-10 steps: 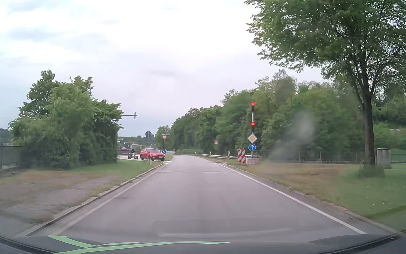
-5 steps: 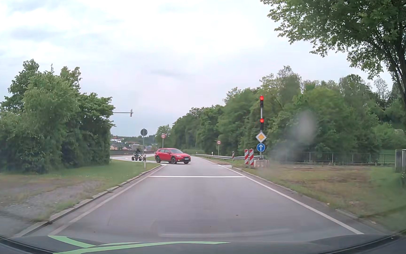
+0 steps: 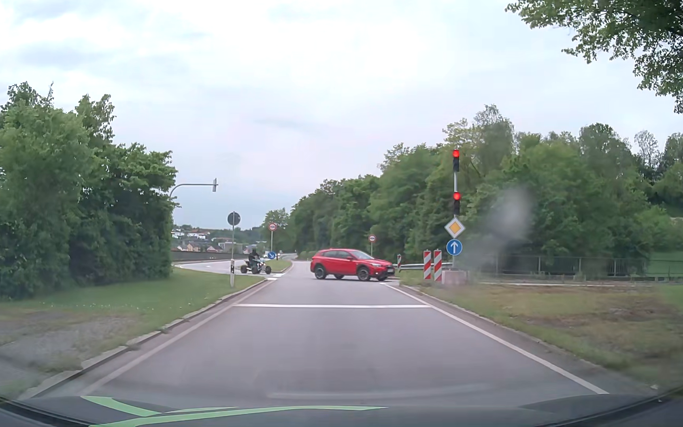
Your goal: Follow the waypoints while adhering to traffic rules and regulations
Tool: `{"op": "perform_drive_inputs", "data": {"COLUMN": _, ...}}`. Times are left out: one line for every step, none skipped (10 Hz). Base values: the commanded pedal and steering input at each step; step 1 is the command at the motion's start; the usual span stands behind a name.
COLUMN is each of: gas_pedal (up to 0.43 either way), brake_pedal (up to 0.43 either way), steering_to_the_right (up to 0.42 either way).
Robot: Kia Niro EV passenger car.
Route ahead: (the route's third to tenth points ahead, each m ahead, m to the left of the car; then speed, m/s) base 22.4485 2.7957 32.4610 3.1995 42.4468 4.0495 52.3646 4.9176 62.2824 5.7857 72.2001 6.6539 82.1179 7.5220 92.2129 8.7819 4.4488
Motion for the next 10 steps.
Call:
{"op": "perform_drive_inputs", "data": {"gas_pedal": 0.0, "brake_pedal": 0.207, "steering_to_the_right": -0.006}}
{"op": "perform_drive_inputs", "data": {"gas_pedal": 0.0, "brake_pedal": 0.207, "steering_to_the_right": -0.006}}
{"op": "perform_drive_inputs", "data": {"gas_pedal": 0.0, "brake_pedal": 0.207, "steering_to_the_right": -0.006}}
{"op": "perform_drive_inputs", "data": {"gas_pedal": 0.0, "brake_pedal": 0.207, "steering_to_the_right": -0.006}}
{"op": "perform_drive_inputs", "data": {"gas_pedal": 0.0, "brake_pedal": 0.207, "steering_to_the_right": -0.006}}
{"op": "perform_drive_inputs", "data": {"gas_pedal": 0.0, "brake_pedal": 0.207, "steering_to_the_right": -0.006}}
{"op": "perform_drive_inputs", "data": {"gas_pedal": 0.0, "brake_pedal": 0.207, "steering_to_the_right": -0.005}}
{"op": "perform_drive_inputs", "data": {"gas_pedal": 0.0, "brake_pedal": 0.207, "steering_to_the_right": -0.005}}
{"op": "perform_drive_inputs", "data": {"gas_pedal": 0.0, "brake_pedal": 0.207, "steering_to_the_right": -0.005}}
{"op": "perform_drive_inputs", "data": {"gas_pedal": 0.0, "brake_pedal": 0.207, "steering_to_the_right": -0.005}}
